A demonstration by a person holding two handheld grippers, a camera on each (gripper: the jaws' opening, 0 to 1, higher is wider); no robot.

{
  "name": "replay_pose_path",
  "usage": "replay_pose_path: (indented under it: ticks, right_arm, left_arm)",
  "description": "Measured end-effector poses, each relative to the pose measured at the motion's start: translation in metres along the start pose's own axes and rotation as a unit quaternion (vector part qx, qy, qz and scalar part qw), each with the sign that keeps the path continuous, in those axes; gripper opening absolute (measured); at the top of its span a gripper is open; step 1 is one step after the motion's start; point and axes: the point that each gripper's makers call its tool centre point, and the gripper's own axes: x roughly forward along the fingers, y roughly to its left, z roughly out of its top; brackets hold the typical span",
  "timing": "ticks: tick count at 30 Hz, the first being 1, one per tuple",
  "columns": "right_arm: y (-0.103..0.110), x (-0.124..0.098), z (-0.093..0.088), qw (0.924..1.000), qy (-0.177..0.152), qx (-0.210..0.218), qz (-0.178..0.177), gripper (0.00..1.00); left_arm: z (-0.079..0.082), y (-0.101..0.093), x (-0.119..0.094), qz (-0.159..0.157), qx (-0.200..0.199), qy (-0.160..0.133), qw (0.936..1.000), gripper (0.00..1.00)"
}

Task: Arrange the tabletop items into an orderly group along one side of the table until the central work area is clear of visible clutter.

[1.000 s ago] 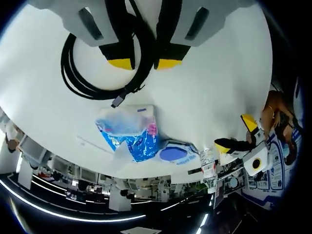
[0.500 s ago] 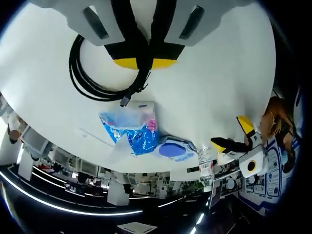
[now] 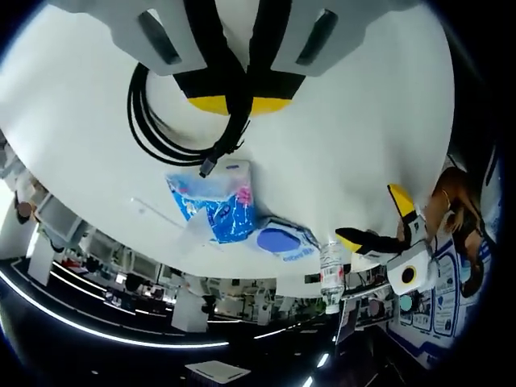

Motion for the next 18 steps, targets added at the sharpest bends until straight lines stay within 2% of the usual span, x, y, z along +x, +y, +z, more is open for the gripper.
replay_pose_path:
  ticks: [7, 12, 16, 18]
  right_arm:
    - [0.005, -0.012, 0.012, 0.9998, -0.014, -0.012, -0.002, 0.04]
    - [0.011, -0.029, 0.024, 0.9991, -0.026, -0.034, -0.005, 0.04]
    - [0.016, -0.042, 0.031, 0.9983, -0.034, -0.047, -0.005, 0.04]
    - [0.02, -0.049, 0.036, 0.9978, -0.039, -0.053, -0.004, 0.04]
  left_arm:
    - [-0.007, -0.014, 0.008, -0.016, 0.013, 0.018, 0.9996, 0.61]
    - [-0.003, -0.012, 0.01, -0.011, 0.01, 0.012, 0.9998, 0.63]
    - [-0.001, -0.008, 0.009, -0.003, 0.008, 0.007, 0.9999, 0.68]
    - [-0.003, -0.01, 0.009, -0.01, 0.01, 0.011, 0.9998, 0.69]
